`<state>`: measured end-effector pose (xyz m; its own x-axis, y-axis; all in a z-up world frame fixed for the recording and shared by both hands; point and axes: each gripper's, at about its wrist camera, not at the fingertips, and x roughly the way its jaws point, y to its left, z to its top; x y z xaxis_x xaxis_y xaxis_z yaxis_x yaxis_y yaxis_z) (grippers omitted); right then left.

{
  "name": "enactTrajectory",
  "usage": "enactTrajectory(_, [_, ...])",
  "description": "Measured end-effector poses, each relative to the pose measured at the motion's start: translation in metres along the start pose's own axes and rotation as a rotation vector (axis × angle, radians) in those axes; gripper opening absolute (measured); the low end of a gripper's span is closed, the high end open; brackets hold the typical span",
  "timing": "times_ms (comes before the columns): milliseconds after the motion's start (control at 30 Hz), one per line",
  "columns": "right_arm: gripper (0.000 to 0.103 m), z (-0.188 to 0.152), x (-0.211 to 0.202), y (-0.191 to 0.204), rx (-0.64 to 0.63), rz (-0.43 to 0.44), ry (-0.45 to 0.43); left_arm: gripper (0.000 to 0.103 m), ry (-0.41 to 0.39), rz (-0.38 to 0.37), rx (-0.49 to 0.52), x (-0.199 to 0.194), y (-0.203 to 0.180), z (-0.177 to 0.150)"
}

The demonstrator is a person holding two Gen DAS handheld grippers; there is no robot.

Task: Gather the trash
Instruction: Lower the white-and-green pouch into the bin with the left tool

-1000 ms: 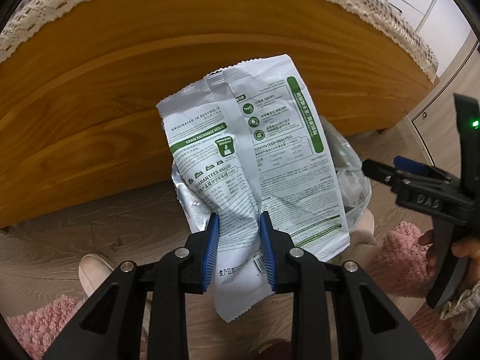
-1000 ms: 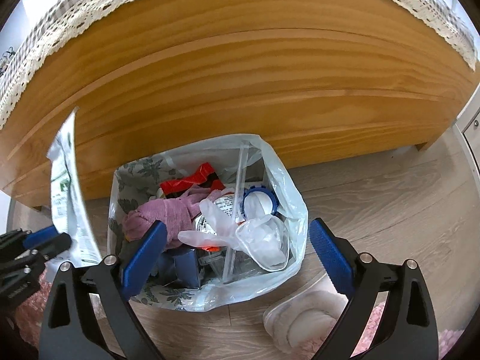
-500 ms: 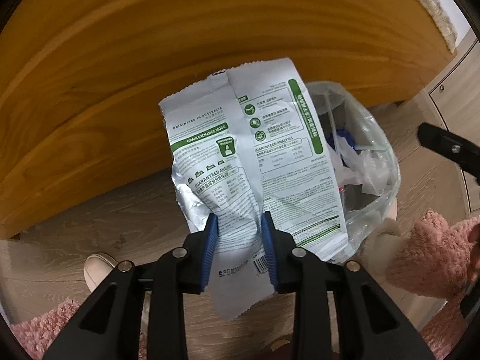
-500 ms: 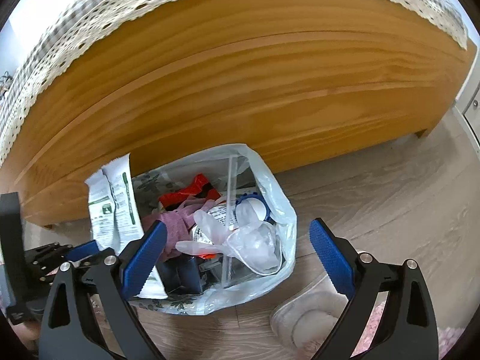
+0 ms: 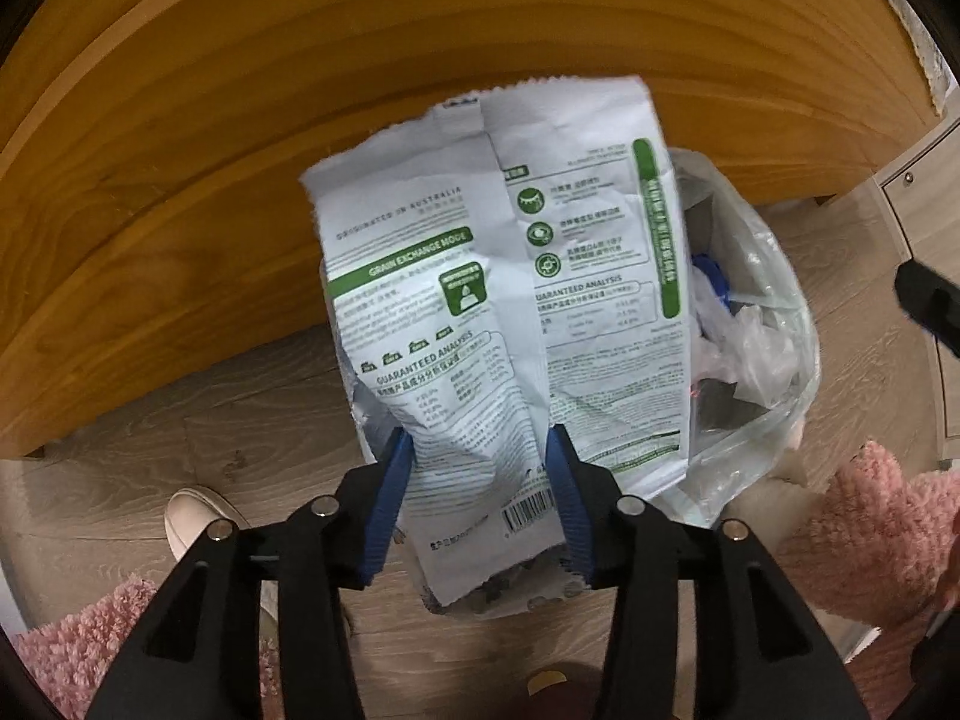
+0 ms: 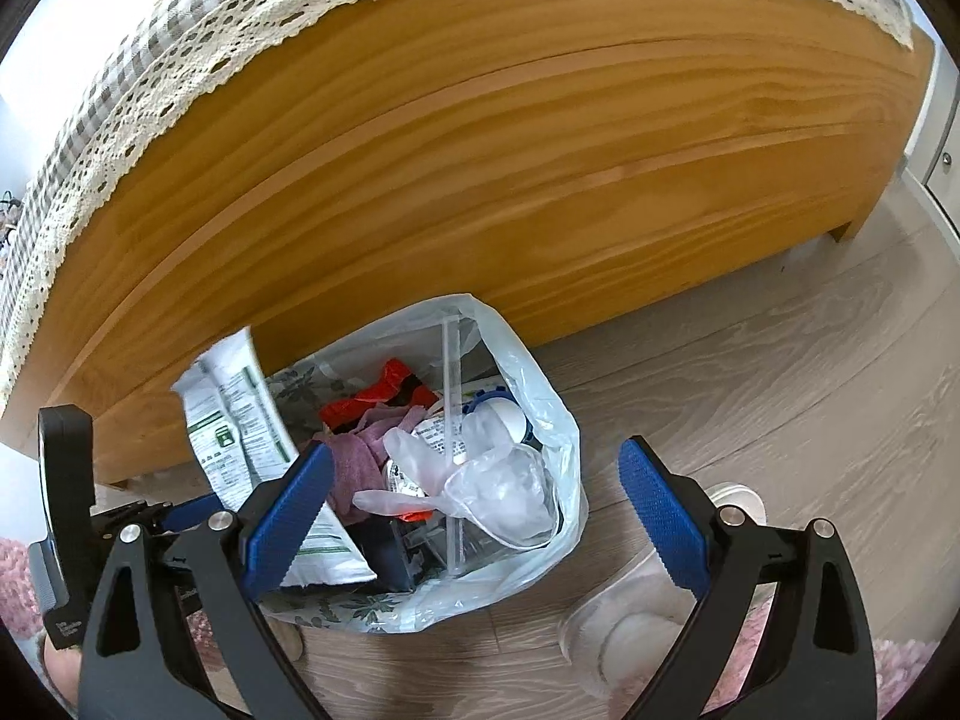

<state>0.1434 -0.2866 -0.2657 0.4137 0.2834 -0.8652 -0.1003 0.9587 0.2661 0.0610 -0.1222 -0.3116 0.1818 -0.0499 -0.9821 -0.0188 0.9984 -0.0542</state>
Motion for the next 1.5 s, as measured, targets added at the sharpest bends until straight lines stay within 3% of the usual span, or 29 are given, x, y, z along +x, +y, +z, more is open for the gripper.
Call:
enactTrajectory(200, [0.092, 0.001, -0.001, 0.001, -0.001, 0.000, 0.007, 0.050, -0.017, 0.051, 0.018, -0.014, 0.003, 0.002])
enactTrajectory(433, [0.092, 0.001, 0.001, 0.002, -0.001, 0.003, 0.013, 0.052, -0.054, -0.052, 0.025, -0.012, -0.002, 0.011])
enactTrajectory(633, [0.092, 0.001, -0.001, -0.001, 0.004, 0.004, 0.013, 0.043, -0.010, -0.125, -0.033, 0.010, 0.001, 0.024])
enactTrajectory(1133, [0.092, 0.002, -0.003, -0.009, 0.033, 0.010, 0.021, 0.042, 0.085, -0.120, -0.045, 0.072, -0.004, 0.031])
enactTrajectory(1500, [0.092, 0.000, 0.005, -0.010, 0.027, -0.022, 0.041, 0.042, 0.117, -0.159, -0.076, 0.091, 0.011, 0.034])
